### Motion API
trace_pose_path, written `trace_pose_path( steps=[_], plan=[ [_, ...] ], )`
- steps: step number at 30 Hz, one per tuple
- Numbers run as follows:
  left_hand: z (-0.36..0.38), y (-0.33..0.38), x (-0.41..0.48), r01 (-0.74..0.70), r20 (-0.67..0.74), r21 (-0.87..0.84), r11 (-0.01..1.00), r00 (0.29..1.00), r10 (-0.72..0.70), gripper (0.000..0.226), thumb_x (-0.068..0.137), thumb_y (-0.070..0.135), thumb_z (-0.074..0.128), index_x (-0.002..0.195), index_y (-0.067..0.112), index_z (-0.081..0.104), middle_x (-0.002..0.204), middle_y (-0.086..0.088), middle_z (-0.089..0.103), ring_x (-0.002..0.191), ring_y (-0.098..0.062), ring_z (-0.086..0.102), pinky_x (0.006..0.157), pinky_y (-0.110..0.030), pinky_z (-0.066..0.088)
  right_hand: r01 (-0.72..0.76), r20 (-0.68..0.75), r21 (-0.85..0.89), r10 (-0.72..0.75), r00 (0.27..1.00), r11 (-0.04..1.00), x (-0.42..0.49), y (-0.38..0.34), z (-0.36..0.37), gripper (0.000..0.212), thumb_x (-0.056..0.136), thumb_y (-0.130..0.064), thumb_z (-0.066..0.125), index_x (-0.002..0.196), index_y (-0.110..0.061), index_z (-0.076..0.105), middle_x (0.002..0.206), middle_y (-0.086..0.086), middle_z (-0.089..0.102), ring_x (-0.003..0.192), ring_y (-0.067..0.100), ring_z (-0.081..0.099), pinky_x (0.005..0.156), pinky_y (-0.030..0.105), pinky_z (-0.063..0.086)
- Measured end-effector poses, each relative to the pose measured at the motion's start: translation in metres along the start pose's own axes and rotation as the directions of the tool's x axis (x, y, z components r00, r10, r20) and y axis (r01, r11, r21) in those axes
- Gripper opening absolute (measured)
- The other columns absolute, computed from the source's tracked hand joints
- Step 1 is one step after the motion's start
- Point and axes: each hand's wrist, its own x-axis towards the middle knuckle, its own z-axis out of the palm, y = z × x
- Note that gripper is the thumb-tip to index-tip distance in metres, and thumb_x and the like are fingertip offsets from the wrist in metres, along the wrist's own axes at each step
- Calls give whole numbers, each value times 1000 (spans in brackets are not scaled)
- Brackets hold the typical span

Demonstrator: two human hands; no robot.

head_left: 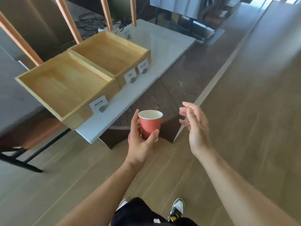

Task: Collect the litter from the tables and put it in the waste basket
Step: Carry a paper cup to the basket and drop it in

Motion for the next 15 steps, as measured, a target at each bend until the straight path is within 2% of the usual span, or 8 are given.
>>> trace_pose_path(
  steps=[2, 4, 7, 10, 12, 15],
  plan=[
    [4, -7, -9, 31, -96, -3, 1000, 995, -31, 97, 73, 41, 81, 156, 44, 31, 129, 15, 65, 112, -4, 70, 87, -25, 59, -22, 71, -15, 23, 997, 1000, 5, 5, -4, 44, 90, -64, 53, 123, -39, 68, 115, -19, 73, 120, 7, 66, 106, 49, 55],
    [6, -15, -17, 62, -165, 18, 998, 985, -58, 92, 72, 41, 81, 150, 50, 34, 130, 19, 65, 117, -8, 69, 96, -33, 60, -51, 113, -12, 52, 992, 999, 8, 9, -2, 46, 87, -64, 53, 122, -38, 67, 114, -15, 72, 118, 6, 66, 106, 50, 54],
    [3, -31, -26, 97, -220, 43, 994, 972, -85, 94, 75, 35, 80, 157, 36, 34, 138, 3, 62, 122, -21, 68, 107, -55, 55, -83, 165, -24, 86, 983, 996, 6, 19, 5, 51, 87, -63, 53, 125, -32, 67, 116, -10, 71, 115, 5, 68, 105, 52, 55],
    [-5, -54, -35, 123, -254, 53, 991, 961, -106, 89, 82, 19, 79, 158, 27, 35, 144, -4, 59, 128, -27, 65, 107, -64, 52, -94, 182, -39, 99, 978, 995, -6, 42, 16, 60, 89, -62, 54, 132, -20, 66, 122, -3, 70, 118, 12, 68, 106, 54, 54],
    [-13, -74, -39, 147, -266, 68, 987, 956, -124, 84, 83, 16, 78, 154, 37, 38, 144, 4, 61, 128, -22, 64, 107, -63, 52, -111, 181, -37, 116, 977, 993, -18, 64, 25, 59, 90, -60, 55, 132, -19, 65, 126, 3, 70, 121, 17, 67, 108, 52, 53],
    [-24, -107, -40, 177, -247, 80, 981, 957, -152, 78, 83, 15, 78, 143, 51, 41, 131, 25, 65, 122, -8, 66, 105, -60, 55, -133, 168, -14, 133, 977, 991, -36, 102, 40, 42, 97, -48, 56, 126, -20, 65, 115, -3, 73, 113, 12, 70, 96, 35, 57]
  ],
)
